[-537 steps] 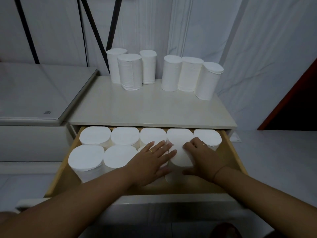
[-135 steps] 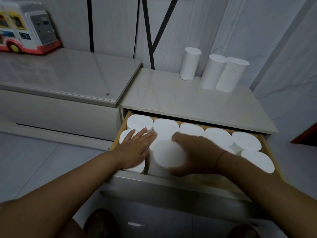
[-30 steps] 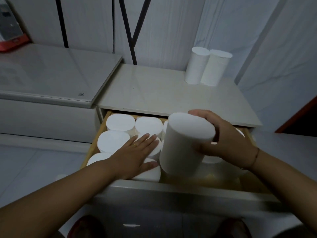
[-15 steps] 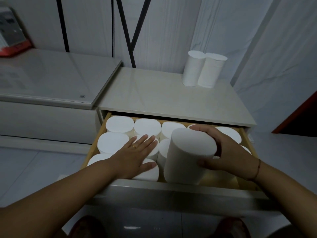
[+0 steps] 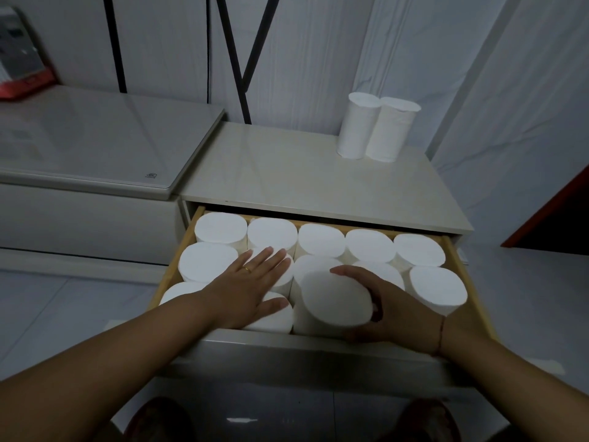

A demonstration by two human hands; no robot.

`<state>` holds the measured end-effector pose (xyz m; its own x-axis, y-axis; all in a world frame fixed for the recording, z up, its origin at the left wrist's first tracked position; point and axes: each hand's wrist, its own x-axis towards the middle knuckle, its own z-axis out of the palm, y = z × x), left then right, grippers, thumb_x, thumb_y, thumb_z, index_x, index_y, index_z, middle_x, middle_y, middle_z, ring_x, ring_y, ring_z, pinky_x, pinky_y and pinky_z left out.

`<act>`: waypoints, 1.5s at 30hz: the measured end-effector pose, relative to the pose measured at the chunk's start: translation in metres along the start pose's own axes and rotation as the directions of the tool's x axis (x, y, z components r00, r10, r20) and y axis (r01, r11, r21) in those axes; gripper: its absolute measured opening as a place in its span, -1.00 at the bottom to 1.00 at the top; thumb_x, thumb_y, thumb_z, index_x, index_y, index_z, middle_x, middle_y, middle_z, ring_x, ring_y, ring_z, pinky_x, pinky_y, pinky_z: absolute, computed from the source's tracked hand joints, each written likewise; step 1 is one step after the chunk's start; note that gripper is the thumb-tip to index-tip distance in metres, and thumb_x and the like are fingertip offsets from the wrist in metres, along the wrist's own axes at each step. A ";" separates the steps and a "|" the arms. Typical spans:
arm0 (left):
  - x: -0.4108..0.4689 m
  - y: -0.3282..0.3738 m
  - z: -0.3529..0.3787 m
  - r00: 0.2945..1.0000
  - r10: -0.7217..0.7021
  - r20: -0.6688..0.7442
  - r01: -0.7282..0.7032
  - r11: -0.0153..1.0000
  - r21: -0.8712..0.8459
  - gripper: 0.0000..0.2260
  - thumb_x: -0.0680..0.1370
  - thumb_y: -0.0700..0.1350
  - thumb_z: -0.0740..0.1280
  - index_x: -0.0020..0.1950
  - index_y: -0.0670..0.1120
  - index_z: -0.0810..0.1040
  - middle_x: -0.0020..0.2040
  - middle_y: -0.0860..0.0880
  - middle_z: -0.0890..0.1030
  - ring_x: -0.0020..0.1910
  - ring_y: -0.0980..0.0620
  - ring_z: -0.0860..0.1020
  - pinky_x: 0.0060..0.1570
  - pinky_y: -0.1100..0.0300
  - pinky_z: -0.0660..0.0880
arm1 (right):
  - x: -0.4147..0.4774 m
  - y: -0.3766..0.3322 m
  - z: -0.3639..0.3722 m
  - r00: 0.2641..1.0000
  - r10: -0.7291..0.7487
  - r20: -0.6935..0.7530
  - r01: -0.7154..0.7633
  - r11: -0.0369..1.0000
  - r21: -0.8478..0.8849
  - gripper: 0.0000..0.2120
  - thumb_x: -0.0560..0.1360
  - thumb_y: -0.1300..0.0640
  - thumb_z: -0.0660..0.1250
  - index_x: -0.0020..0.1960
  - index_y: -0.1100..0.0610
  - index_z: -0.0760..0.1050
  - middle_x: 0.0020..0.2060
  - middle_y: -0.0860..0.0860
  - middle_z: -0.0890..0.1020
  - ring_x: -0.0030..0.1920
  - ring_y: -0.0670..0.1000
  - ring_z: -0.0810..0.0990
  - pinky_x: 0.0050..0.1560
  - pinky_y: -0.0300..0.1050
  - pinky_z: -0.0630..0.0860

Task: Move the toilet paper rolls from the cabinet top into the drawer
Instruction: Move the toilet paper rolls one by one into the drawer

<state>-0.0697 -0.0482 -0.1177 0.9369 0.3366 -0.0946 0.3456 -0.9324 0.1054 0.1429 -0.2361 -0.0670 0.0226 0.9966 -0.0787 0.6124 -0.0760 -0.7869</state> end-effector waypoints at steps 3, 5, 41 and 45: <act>0.000 0.000 0.001 1.000 0.003 -0.002 -0.003 1.000 0.003 -0.29 0.46 0.37 -0.29 0.53 0.07 -0.27 0.49 0.09 -0.34 0.49 0.05 -0.35 0.45 0.09 -0.34 | -0.007 0.005 0.002 0.994 0.091 0.063 -0.090 0.996 -0.009 -0.34 0.36 -0.03 0.46 0.26 -0.41 0.17 0.22 -0.40 0.27 0.25 -0.32 0.30 0.11 -0.57 0.30; 0.000 -0.001 0.002 1.000 0.008 -0.008 -0.008 1.000 0.000 -0.28 0.44 0.38 -0.30 0.53 0.07 -0.26 0.49 0.09 -0.34 0.49 0.05 -0.35 0.44 0.10 -0.34 | -0.007 0.006 0.004 0.992 0.109 0.059 -0.110 0.994 0.013 -0.47 0.45 -0.01 0.37 0.26 -0.37 0.20 0.22 -0.35 0.29 0.26 -0.19 0.35 0.12 -0.52 0.37; 0.050 0.020 -0.020 0.994 -0.007 -0.110 0.004 1.000 -0.027 -0.34 0.57 0.28 -0.10 0.55 0.00 -0.24 0.57 0.03 -0.23 0.51 0.08 -0.30 0.42 0.16 -0.36 | 0.092 0.006 -0.062 0.828 -0.065 -0.557 -0.100 0.960 -0.262 -0.52 0.40 0.07 0.44 0.27 0.10 0.40 0.21 0.06 0.42 0.19 -0.01 0.42 0.22 -0.23 0.34; 0.067 0.018 -0.037 0.988 -0.036 -0.147 0.026 0.997 -0.067 -0.35 0.59 0.25 -0.04 0.55 0.00 -0.21 0.57 0.04 -0.20 0.52 0.11 -0.27 0.46 0.15 -0.32 | 0.130 0.008 -0.096 0.792 -0.033 -0.610 -0.151 0.957 -0.248 -0.47 0.42 0.01 0.41 0.32 0.10 0.35 0.29 0.07 0.36 0.28 0.03 0.37 0.24 -0.22 0.27</act>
<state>0.0015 -0.0379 -0.0858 0.9215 0.3852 0.0488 0.3725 -0.9125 0.1689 0.2265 -0.1046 -0.0250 0.4796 0.8102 0.3370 0.7786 -0.2158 -0.5893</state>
